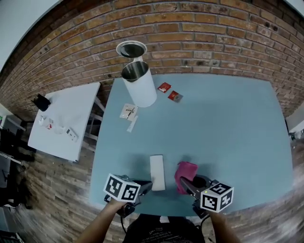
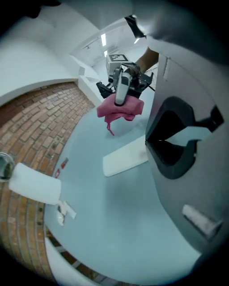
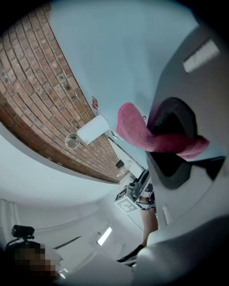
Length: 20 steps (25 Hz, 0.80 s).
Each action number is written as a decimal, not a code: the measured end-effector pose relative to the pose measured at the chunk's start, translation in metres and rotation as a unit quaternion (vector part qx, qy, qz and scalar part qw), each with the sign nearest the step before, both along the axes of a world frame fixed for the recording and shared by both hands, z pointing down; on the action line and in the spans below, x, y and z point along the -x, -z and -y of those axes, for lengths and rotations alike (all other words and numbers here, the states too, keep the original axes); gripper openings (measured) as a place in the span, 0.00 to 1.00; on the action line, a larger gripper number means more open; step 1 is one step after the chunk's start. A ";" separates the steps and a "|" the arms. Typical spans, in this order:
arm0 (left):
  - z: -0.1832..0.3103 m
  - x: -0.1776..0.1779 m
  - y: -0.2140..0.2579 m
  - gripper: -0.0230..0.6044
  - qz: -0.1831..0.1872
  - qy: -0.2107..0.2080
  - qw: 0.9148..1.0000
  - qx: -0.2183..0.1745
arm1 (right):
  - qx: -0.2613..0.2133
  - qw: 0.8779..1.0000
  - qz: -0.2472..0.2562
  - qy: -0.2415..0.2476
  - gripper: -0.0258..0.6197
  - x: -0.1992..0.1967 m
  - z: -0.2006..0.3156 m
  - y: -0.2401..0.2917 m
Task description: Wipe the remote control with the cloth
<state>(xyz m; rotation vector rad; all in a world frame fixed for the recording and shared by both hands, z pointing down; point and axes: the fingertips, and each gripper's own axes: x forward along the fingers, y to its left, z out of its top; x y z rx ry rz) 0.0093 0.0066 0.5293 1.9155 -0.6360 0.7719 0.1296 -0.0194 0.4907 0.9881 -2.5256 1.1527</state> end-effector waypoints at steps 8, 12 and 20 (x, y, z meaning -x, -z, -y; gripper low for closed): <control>-0.010 -0.025 0.053 0.04 -0.045 0.037 0.975 -0.215 | -0.081 0.995 -0.034 -0.048 0.16 0.011 -0.014 0.033; -0.021 -0.014 0.066 0.04 -0.020 0.066 0.956 -0.284 | -0.116 0.989 -0.061 -0.071 0.16 0.031 -0.032 0.046; -0.054 0.025 0.086 0.04 0.009 0.136 0.933 -0.334 | -0.157 0.976 -0.108 -0.108 0.16 0.075 -0.089 0.064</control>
